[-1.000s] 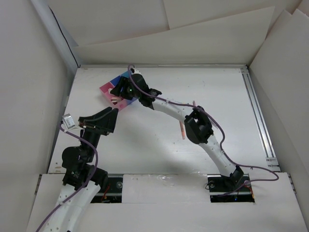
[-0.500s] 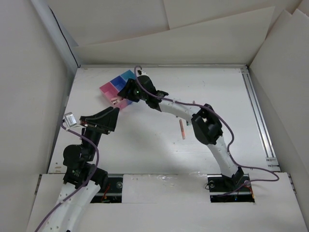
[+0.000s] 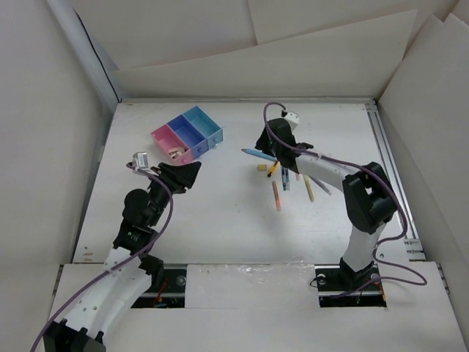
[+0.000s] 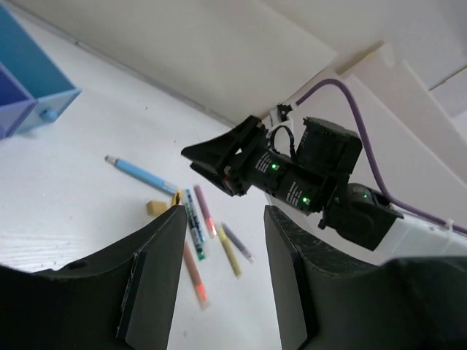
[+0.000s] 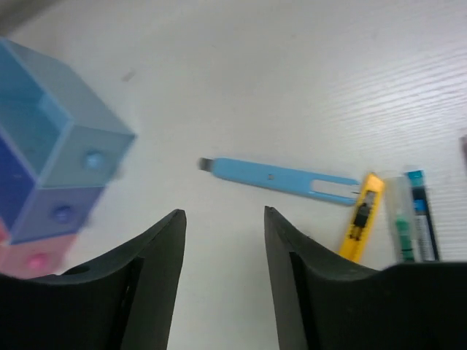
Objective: Sort the stationery into containers
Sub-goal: Pick up the stationery from the center of the board, then place the stationery in the storage box.
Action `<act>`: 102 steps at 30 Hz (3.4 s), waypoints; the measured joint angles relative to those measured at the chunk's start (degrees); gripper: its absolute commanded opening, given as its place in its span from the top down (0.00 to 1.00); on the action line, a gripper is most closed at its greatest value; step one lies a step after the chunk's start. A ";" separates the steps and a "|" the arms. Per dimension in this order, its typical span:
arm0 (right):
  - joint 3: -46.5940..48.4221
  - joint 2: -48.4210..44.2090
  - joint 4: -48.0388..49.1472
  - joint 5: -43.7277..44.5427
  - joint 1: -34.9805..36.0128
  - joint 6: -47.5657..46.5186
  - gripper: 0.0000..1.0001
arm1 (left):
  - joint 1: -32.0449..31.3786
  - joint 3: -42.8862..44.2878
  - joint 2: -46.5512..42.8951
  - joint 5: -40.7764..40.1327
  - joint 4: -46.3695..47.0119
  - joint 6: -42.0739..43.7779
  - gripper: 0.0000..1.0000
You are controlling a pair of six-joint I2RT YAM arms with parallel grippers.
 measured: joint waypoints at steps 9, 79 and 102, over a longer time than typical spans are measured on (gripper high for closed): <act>0.72 7.76 -8.74 4.04 1.07 -3.13 0.35 | 0.00 -0.42 6.64 1.75 0.85 0.74 0.56; -26.23 -43.98 -7.85 4.33 -8.20 -3.28 0.53 | -27.63 62.82 94.20 -32.61 -21.57 19.37 0.89; -26.95 -44.92 -6.86 1.97 -6.80 -3.96 0.51 | 5.33 34.84 52.68 -31.32 -14.86 5.62 0.82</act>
